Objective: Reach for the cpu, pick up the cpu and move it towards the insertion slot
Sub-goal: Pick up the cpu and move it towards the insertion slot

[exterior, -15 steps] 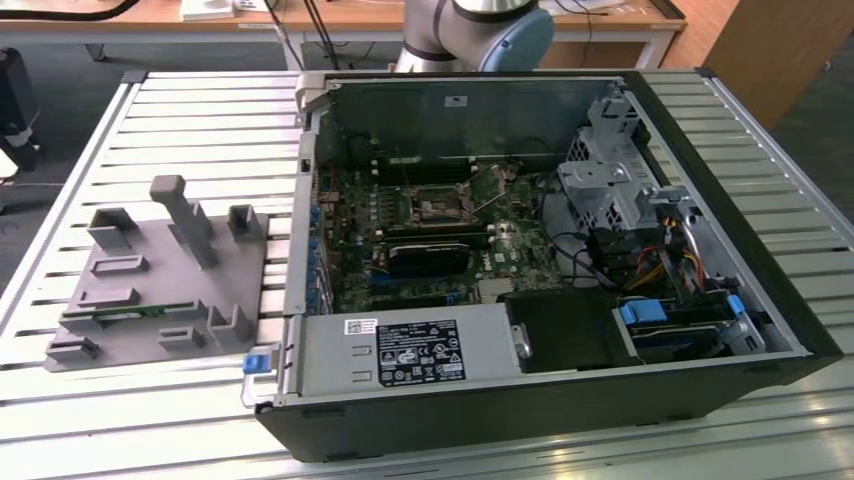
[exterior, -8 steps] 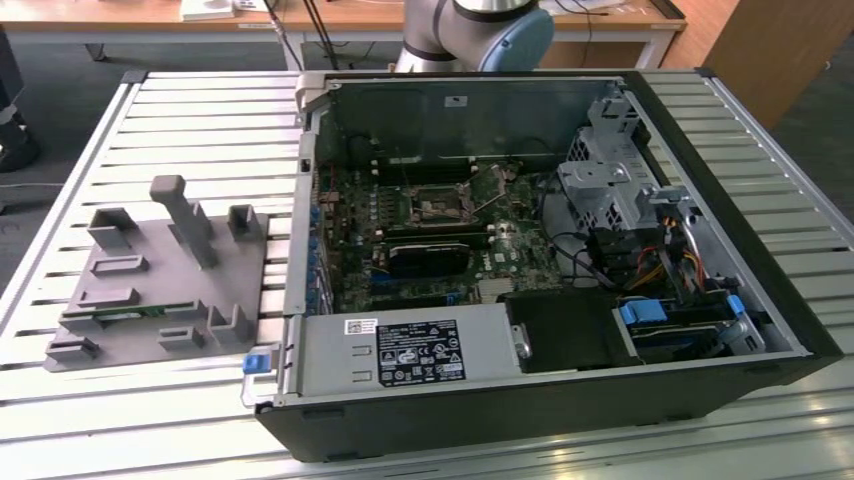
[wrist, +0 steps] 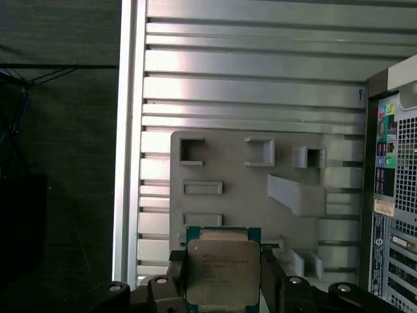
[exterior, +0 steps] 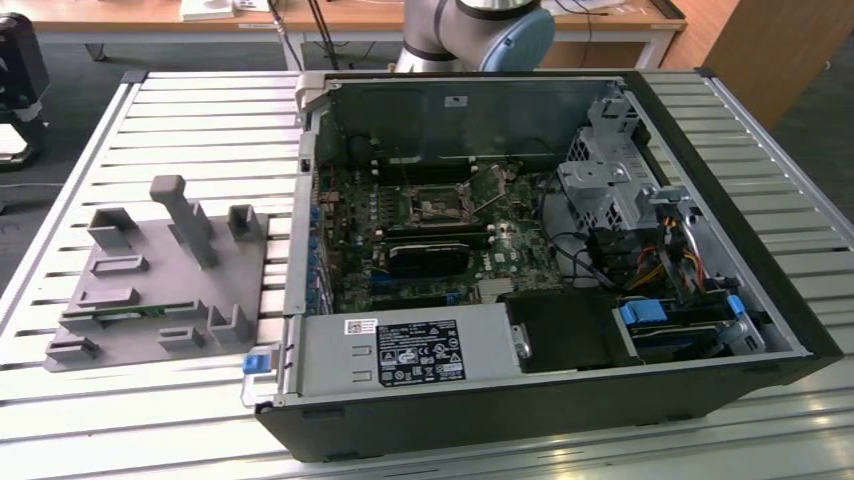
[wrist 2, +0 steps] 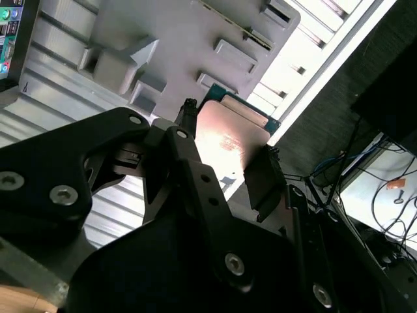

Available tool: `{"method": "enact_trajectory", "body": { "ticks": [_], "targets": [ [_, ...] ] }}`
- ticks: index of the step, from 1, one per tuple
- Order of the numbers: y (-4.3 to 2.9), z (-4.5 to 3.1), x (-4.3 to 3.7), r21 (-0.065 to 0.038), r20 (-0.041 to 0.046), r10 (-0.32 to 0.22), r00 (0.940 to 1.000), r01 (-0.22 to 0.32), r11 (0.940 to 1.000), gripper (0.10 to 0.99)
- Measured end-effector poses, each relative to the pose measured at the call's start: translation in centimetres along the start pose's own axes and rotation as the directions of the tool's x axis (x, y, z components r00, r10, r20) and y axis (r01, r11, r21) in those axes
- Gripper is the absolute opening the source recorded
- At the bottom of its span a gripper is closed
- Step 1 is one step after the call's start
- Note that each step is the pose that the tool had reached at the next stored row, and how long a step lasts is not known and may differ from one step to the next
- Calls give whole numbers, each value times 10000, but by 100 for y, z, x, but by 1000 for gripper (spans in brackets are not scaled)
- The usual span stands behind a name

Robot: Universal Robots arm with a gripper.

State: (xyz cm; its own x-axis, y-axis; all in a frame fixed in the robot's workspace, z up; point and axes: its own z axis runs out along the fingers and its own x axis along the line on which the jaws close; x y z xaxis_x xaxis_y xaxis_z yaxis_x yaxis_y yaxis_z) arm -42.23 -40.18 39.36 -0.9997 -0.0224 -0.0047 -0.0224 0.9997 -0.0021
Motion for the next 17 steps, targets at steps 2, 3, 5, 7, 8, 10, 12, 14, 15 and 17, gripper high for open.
{"method": "enact_trajectory", "body": {
  "ticks": [2,3,5,7,8,10,12,14,15,17],
  "targets": [
    [-1,0,-76,0,0,0,10000,0,10000,541],
    [-2,0,-107,1,0,0,10000,0,10000,541],
    [-3,1,-159,0,0,-1,10000,1,10000,541],
    [-4,1,-211,0,0,0,10000,0,10000,541],
    [-5,1,-238,0,-1,-1,10000,1,10000,541],
    [-6,1,-295,1,-2,-1,10000,1,10000,541],
    [-7,2,-352,0,-3,0,10000,0,10000,541],
    [-9,2,-407,0,-4,0,10000,0,10000,541],
    [-9,2,-433,1,-5,0,10000,0,10000,541],
    [-10,3,-482,-1,-5,0,10000,0,10000,541]
  ]
}}
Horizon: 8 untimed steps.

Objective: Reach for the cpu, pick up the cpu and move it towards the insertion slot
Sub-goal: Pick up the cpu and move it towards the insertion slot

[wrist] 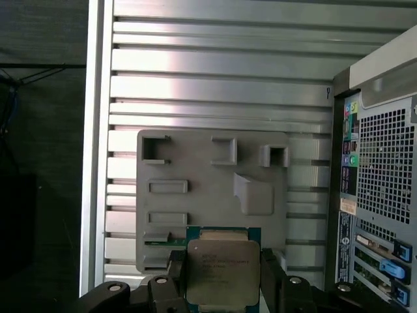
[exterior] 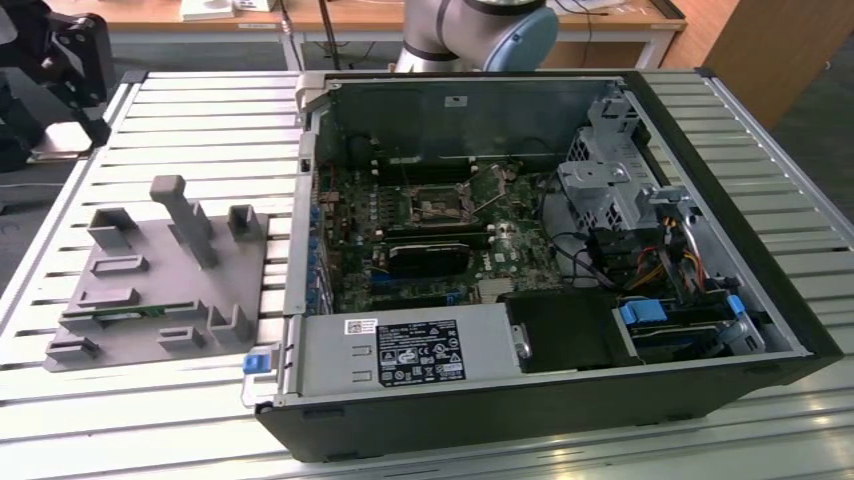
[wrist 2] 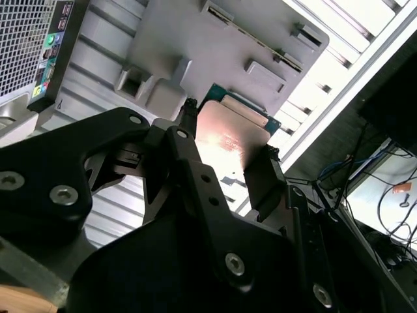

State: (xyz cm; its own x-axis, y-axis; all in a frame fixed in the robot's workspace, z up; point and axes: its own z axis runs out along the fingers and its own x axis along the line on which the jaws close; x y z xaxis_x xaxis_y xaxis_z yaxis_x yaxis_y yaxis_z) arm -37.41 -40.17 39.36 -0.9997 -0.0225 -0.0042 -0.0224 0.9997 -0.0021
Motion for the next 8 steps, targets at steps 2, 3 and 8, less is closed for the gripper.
{"method": "enact_trajectory", "body": {
  "ticks": [2,3,8],
  "targets": [
    [-1,0,-50,1,-2,0,10000,0,10000,541],
    [-1,0,-73,0,-2,0,10000,0,10000,541],
    [-4,1,-211,0,-7,1,10000,-1,10000,541]
  ]
}}
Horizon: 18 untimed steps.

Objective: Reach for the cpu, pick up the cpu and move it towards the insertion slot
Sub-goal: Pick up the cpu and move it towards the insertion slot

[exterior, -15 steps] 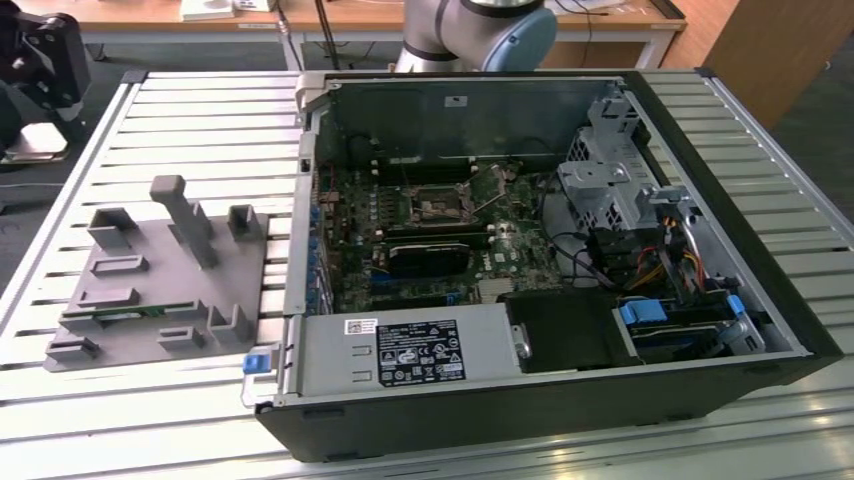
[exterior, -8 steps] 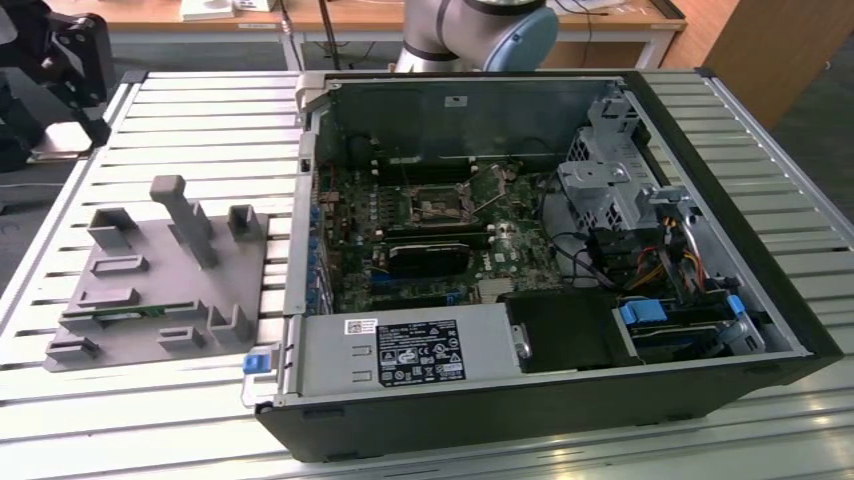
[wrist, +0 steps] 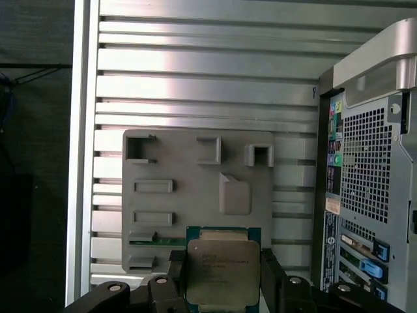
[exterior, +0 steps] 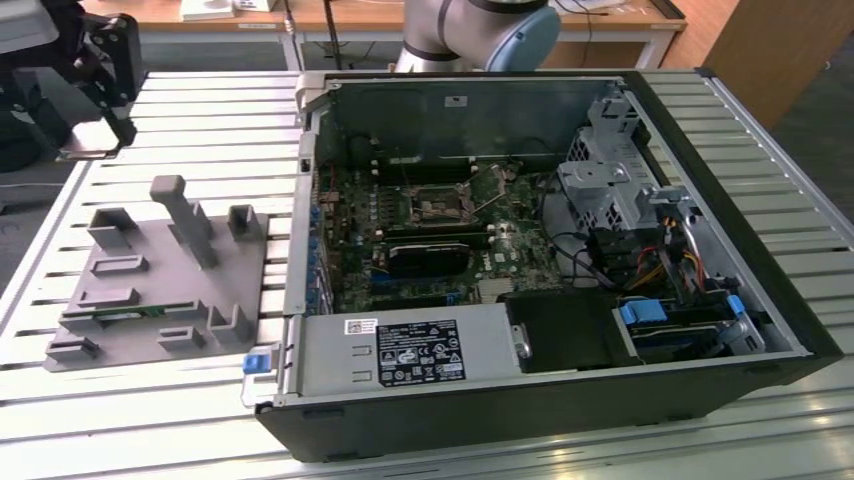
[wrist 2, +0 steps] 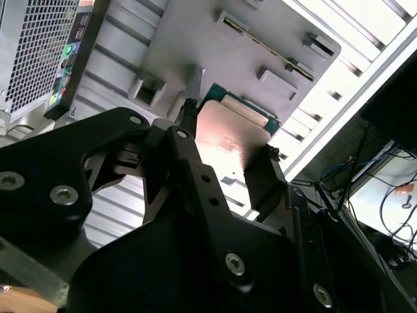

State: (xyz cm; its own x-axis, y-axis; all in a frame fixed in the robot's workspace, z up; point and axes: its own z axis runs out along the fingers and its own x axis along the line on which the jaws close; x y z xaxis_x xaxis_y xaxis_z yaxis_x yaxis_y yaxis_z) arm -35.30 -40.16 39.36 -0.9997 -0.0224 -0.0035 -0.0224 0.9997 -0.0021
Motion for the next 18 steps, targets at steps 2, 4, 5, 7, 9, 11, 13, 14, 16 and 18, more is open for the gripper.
{"method": "enact_trajectory", "body": {
  "ticks": [2,4,5,7,9,11,13,14,16,18],
  "targets": [
    [-1,0,-61,0,-3,-1,10000,1,10000,541],
    [-2,-1,-114,1,-6,-1,10000,1,10000,541],
    [-2,0,-143,0,-6,-1,10000,1,10000,541],
    [-3,0,-195,0,-10,-1,10000,1,10000,541],
    [-4,1,-244,0,-11,0,10000,0,10000,541],
    [-4,1,-292,0,-14,0,10000,0,10000,541],
    [-5,1,-339,0,-16,0,10000,0,10000,541],
    [-5,1,-361,-1,-16,0,10000,0,10000,541],
    [-6,2,-405,-1,-19,-1,10000,1,10000,541],
    [-7,1,-453,0,-22,-1,10000,1,10000,541]
  ]
}}
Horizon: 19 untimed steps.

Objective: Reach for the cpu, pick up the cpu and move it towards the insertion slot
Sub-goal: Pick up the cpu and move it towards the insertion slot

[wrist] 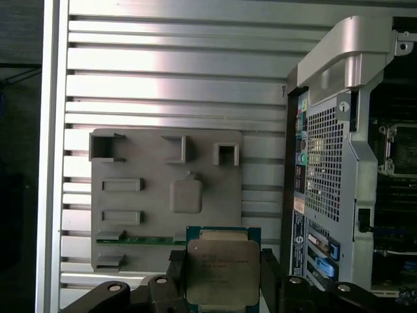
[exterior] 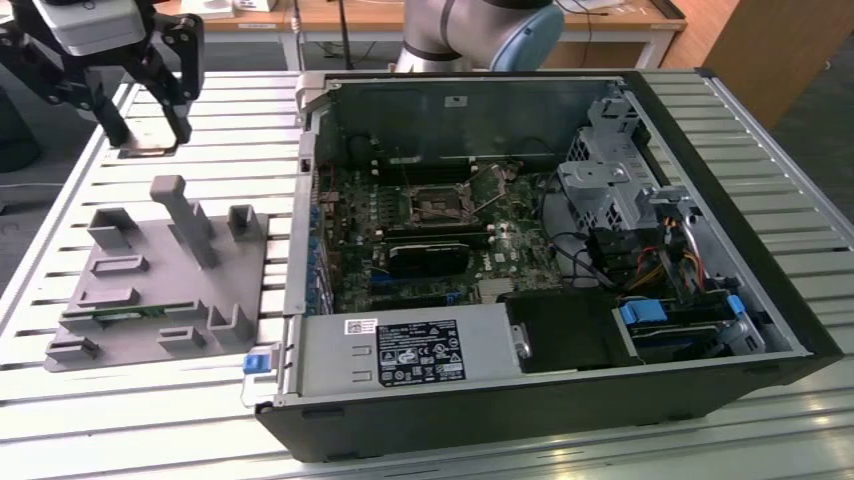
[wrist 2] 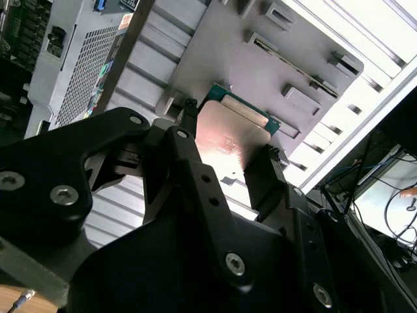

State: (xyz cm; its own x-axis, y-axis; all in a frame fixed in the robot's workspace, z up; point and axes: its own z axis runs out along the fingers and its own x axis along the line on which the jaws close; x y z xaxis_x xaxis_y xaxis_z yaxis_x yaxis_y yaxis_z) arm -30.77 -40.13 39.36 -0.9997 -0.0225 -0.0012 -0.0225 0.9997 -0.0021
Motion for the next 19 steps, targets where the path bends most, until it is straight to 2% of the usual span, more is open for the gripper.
{"method": "enact_trajectory", "body": {
  "ticks": [19],
  "targets": [
    [-8,1,-375,-1,-33,0,10000,0,10000,541]
  ]
}}
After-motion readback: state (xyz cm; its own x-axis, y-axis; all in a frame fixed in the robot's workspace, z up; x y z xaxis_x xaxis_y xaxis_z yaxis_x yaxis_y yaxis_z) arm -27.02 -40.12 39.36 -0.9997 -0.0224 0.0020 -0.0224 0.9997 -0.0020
